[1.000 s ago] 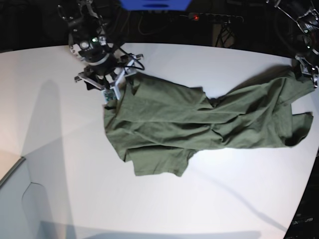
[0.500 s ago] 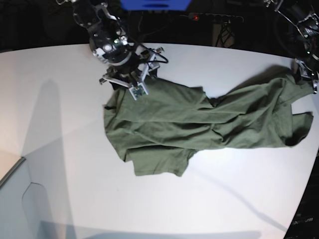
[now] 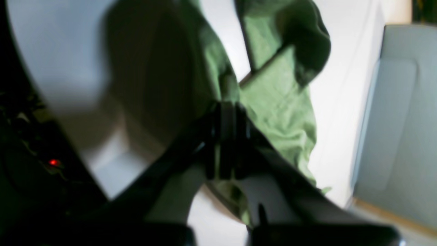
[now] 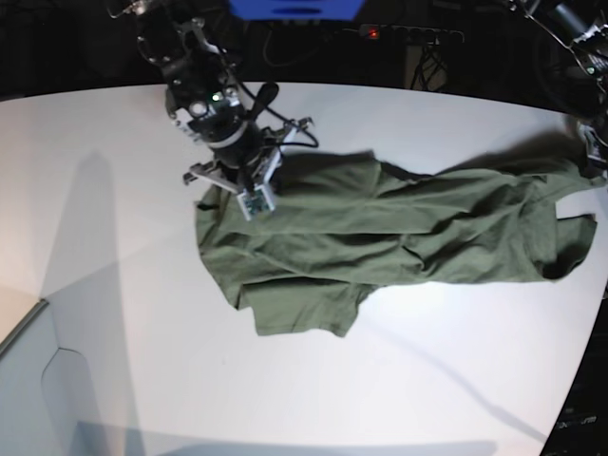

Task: Layout the t-shirt on the table in an organized manner, then fold the t-shirt properly
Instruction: 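Lift the shirt high with both grippers and lay it flat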

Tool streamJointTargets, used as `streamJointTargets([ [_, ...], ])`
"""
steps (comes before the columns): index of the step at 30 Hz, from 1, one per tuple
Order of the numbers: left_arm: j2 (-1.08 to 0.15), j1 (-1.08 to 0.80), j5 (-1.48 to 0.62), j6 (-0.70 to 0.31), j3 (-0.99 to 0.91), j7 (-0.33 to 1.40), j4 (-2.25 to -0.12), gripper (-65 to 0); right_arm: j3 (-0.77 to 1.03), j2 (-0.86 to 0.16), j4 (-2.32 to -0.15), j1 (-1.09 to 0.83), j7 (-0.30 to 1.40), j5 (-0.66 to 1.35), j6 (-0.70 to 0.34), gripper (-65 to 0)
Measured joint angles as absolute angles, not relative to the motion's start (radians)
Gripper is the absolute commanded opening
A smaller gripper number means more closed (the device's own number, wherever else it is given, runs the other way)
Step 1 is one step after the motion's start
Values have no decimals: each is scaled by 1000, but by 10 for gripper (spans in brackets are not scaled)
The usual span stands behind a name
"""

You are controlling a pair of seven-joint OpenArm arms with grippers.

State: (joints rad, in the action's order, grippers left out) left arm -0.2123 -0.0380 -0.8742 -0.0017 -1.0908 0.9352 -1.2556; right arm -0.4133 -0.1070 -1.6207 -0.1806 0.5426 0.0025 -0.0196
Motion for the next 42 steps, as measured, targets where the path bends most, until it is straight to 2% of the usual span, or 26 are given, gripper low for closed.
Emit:
streamJointTargets([
  [6,-215,37,-876,-2,-976,939,-1351,-650,-283,-128,-1779,-161,544,3,-19,-650],
  [12,-274,277,-787,-10,-744,940,-1327,-650,-191,-133,-1785,29,544,6,-20,-650],
  [14,-278,392,-730,-9,-683,939,-1275,-650,-160,-132,-1750,104,532,6,-30,-650],
  [16,-273,496,-667,-3,-624,942,-1210,-650,-121,-128,-1672,187,517,4,-83,-650],
  [21,-267,747,-607,-1,-444,938,-1101,-650,-48,-123,-1525,406,365,-1,-142,-650],
  [26,-281,955,-616,9,-231,728,-1002,-650,73,-132,-1438,620,288,-7,-146,-650],
  [30,-271,1085,-622,7,-108,654,-948,-650,100,-169,-1388,769,241,-5,-147,-650],
  [36,-281,1158,-625,4,-103,646,-1014,-650,123,-202,-1387,818,218,-4,-146,-650],
  [42,-305,1023,-627,-4,-100,647,-1231,-650,187,-186,-1438,675,208,-1,-154,-650],
])
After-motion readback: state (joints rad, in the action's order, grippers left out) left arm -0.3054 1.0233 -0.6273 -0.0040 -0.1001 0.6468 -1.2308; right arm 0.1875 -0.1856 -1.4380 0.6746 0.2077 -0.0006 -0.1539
